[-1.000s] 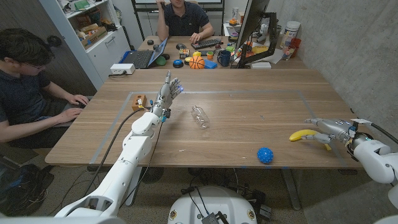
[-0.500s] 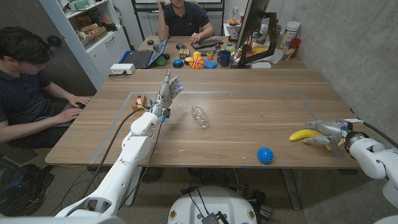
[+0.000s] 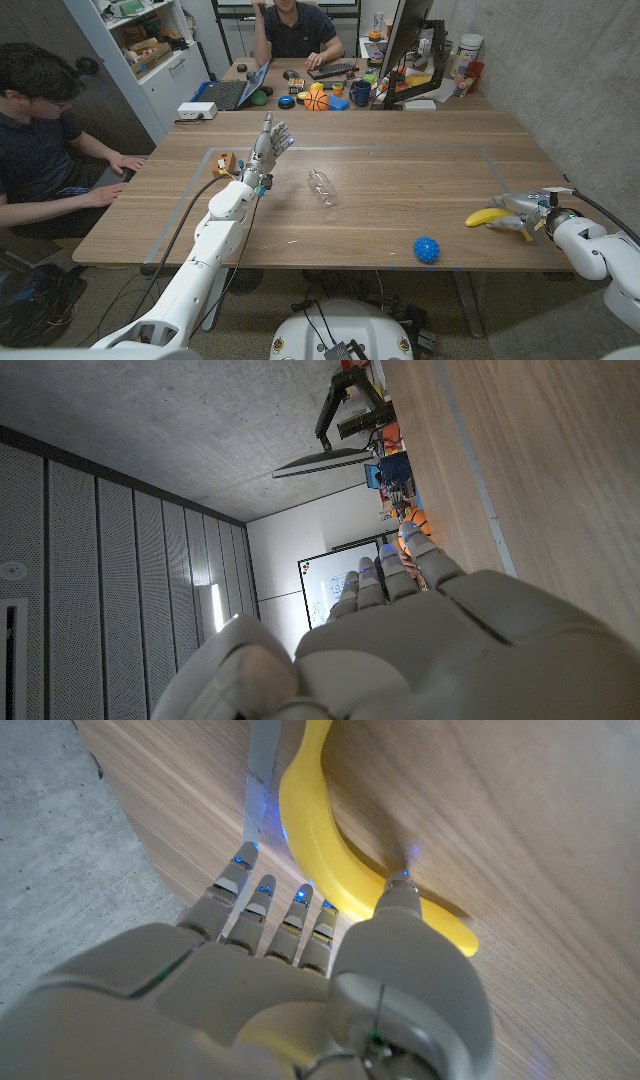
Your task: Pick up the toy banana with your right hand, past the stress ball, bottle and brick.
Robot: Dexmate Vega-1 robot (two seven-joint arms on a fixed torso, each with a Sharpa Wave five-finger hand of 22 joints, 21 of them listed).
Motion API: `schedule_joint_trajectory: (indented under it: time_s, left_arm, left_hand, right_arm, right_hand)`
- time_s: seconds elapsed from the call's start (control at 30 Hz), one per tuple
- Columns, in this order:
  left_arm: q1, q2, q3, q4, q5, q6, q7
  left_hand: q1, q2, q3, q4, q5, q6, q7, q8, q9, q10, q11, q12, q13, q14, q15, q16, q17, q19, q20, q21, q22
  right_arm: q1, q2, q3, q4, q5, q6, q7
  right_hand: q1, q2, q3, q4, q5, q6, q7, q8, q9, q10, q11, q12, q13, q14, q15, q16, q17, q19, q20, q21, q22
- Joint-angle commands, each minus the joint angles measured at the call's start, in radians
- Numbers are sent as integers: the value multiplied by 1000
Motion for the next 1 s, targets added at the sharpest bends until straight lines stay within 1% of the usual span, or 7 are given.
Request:
schedule_joint_trajectory:
  time_s: [0.03, 0.07, 0.1, 0.2, 0.37, 0.57, 1.0]
  left_arm:
    - [11, -2, -2, -16, -3, 2, 6]
    - [11, -1, -2, -16, -2, 1, 6]
    - [11, -1, -2, -17, -2, 0, 7]
    - [12, 0, -1, -19, -1, 1, 7]
    - [12, 0, -1, -19, -1, 0, 5]
    - [17, 2, -2, -23, -2, 6, 6]
    - [26, 5, -6, -29, -6, 15, 9]
  left_hand:
    - [12, 3, 0, -4, -1, 8, -3, 8, 5, 7, 1, 6, 5, 8, -2, 7, 3, 9, -5, 4, 6]
    - [12, 3, 0, -4, -1, 8, -4, 8, 5, 7, 0, 6, 5, 8, -2, 7, 3, 9, -5, 4, 6]
    - [13, 2, 0, -4, -1, 8, -3, 8, 5, 7, 0, 6, 5, 8, -2, 7, 3, 9, -5, 4, 6]
    - [13, 2, 0, -4, -1, 8, -4, 8, 5, 8, -1, 6, 5, 9, -3, 7, 3, 10, -6, 4, 6]
    - [14, 2, 0, -5, -1, 7, -3, 7, 5, 8, -1, 6, 5, 9, -3, 7, 3, 10, -5, 4, 6]
    - [15, 2, 0, -5, -1, 6, -5, 7, 5, 7, -1, 6, 5, 8, -3, 7, 3, 10, -6, 4, 6]
    - [16, 1, 0, -6, -2, 6, -4, 7, 5, 7, -1, 5, 5, 9, -3, 6, 3, 10, -5, 4, 6]
  right_arm:
    - [10, -8, -18, 41, 15, 20, -106]
    - [8, -8, -18, 41, 16, 20, -110]
    - [6, -9, -17, 41, 18, 24, -117]
    - [-4, -5, -15, 42, 12, 25, -155]
    - [-13, -4, -13, 39, 9, 23, -177]
    - [-24, 0, -10, 30, 8, 18, -184]
    - [-44, 11, 9, -7, 9, 14, -195]
  right_hand:
    - [31, 5, 12, 1, 21, 116, -2, 43, 9, 51, -20, 15, 5, 38, -146, 7, 6, 21, -9, 12, 4]
    - [34, 5, 12, 1, 23, 127, -2, 47, 10, 54, -22, 16, 4, 41, -148, 6, 6, 22, -10, 13, 4]
    - [42, 7, 14, 3, 29, 173, -2, 64, 13, 62, -24, 16, 4, 48, -153, 5, 6, 24, -12, 13, 4]
    - [71, 13, 24, 3, 43, 253, -4, 91, 17, 90, -26, 19, 4, 79, -170, 5, 7, 35, -20, 18, 5]
    - [123, 22, 43, 2, 59, 365, -4, 131, 24, 129, -29, 23, 5, 104, -169, -1, 8, 48, -30, 24, 6]
    - [141, 27, 51, 3, 63, 403, -4, 146, 28, 145, -30, 26, 6, 116, -169, -1, 9, 53, -34, 26, 6]
    - [151, 26, 55, 2, 65, 416, -5, 151, 29, 152, -31, 27, 6, 124, -171, 0, 9, 56, -38, 28, 6]
